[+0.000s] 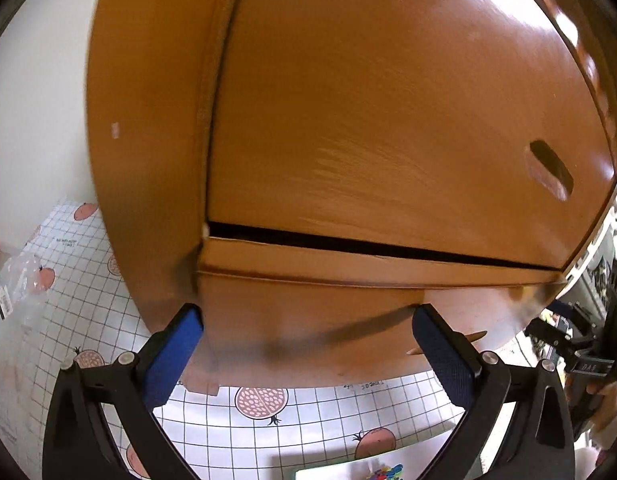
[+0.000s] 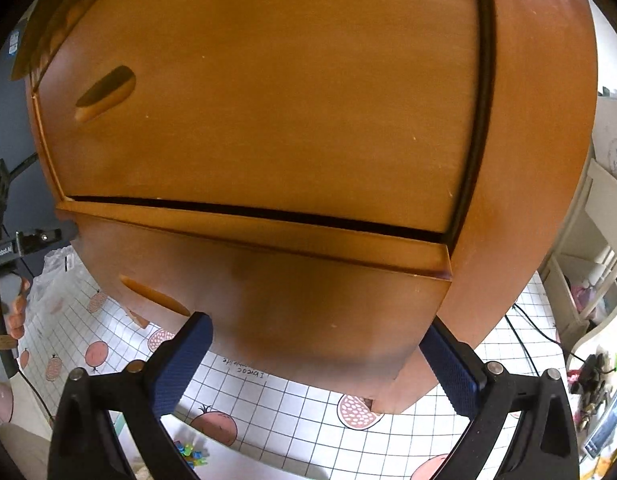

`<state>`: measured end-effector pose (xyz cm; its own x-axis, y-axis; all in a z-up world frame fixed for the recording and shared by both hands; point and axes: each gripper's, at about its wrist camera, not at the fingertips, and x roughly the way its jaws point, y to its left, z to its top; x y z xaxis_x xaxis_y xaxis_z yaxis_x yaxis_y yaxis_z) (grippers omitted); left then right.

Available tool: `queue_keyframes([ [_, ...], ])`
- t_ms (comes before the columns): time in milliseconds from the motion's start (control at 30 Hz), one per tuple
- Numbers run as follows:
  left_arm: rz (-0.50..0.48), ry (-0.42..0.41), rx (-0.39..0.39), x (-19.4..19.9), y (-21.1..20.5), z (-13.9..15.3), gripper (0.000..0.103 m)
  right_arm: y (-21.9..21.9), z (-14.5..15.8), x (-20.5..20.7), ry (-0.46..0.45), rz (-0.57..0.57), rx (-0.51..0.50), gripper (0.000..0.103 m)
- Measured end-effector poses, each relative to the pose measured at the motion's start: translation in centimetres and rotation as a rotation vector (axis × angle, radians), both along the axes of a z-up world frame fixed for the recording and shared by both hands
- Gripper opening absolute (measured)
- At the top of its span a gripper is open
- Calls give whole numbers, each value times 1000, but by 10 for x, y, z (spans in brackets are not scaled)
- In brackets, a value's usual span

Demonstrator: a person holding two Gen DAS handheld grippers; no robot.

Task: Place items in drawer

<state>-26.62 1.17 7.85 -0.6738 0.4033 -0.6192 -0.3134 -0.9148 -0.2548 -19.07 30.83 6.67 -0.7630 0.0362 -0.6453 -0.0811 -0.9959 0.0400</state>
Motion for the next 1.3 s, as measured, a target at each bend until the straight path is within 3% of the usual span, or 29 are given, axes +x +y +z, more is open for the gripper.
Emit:
queue_keyframes([
  [367,-7,5,-54,12,17,8,103,-2,4,5,-6,-1,-9,103],
  [800,6,10,-47,66,27,19,103,-20,8,51,10,0,-20,103],
  [867,7,11,-54,74,29,21,103,-16,1,28,8,-3,-24,103],
  [967,11,11,-55,86,33,24,103,-7,-3,36,7,-7,-26,103],
  [1100,13,16,-54,99,39,30,103,-40,0,57,13,-17,-35,103],
  [1133,15,16,-53,88,32,25,103,-41,0,60,14,-19,-34,103],
  [1300,32,8,-50,103,11,43,103,-44,-1,78,9,-31,-25,103],
])
